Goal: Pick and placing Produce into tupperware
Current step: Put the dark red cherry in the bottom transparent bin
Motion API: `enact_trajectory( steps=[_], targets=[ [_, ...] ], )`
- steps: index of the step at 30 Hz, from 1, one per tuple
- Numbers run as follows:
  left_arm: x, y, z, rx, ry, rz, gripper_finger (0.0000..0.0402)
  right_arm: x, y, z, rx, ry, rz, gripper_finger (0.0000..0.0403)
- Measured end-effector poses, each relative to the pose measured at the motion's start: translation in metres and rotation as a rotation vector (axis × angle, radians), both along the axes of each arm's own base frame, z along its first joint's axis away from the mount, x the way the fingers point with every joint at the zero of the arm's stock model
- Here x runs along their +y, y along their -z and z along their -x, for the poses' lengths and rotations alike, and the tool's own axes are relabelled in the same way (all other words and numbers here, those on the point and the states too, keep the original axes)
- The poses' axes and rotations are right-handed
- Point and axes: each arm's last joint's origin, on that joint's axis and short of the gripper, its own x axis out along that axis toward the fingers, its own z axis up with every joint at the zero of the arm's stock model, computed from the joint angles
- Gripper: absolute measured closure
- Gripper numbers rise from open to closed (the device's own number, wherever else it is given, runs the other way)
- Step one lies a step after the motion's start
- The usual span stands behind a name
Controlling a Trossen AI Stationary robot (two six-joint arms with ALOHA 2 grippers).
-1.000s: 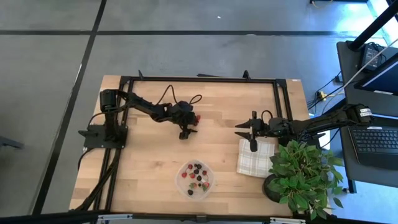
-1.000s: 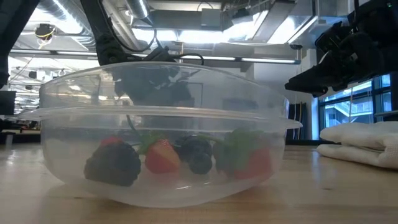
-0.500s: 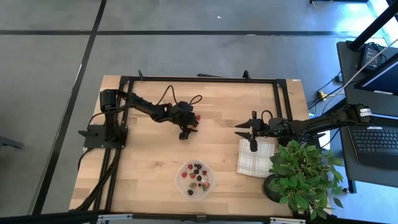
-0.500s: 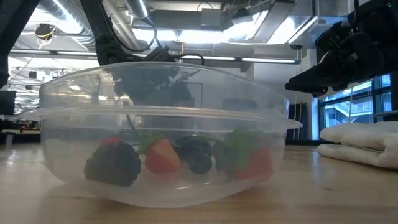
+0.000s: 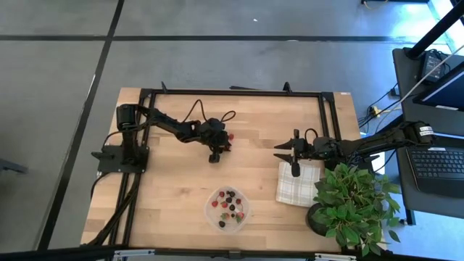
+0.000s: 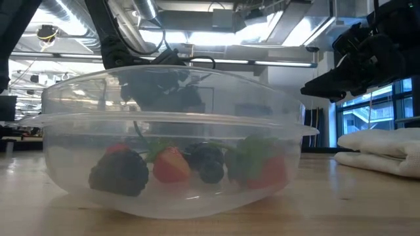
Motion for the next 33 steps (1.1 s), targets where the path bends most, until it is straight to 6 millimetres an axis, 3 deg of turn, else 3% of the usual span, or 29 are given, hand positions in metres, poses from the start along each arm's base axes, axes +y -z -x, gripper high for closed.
enact_trajectory(
  steps=[9,15,26,33],
  targets=[
    [0.000,-0.003,0.000,-0.004,-0.003,-0.001,0.0328,0.000,0.000,0.000,0.000,0.000,0.000,0.0253],
    [-0.015,-0.023,0.000,-0.017,0.032,-0.011,0.0324,0.000,0.000,0.000,-0.001,0.000,0.000,0.0253],
    [-0.086,-0.092,-0.008,-0.150,0.284,0.012,0.0323,0.000,0.000,0.000,-0.002,0.001,-0.006,0.0253],
    [-0.140,-0.106,-0.013,-0.202,0.456,0.029,0.0332,0.000,0.000,0.000,-0.006,0.005,-0.025,0.0253]
  ],
)
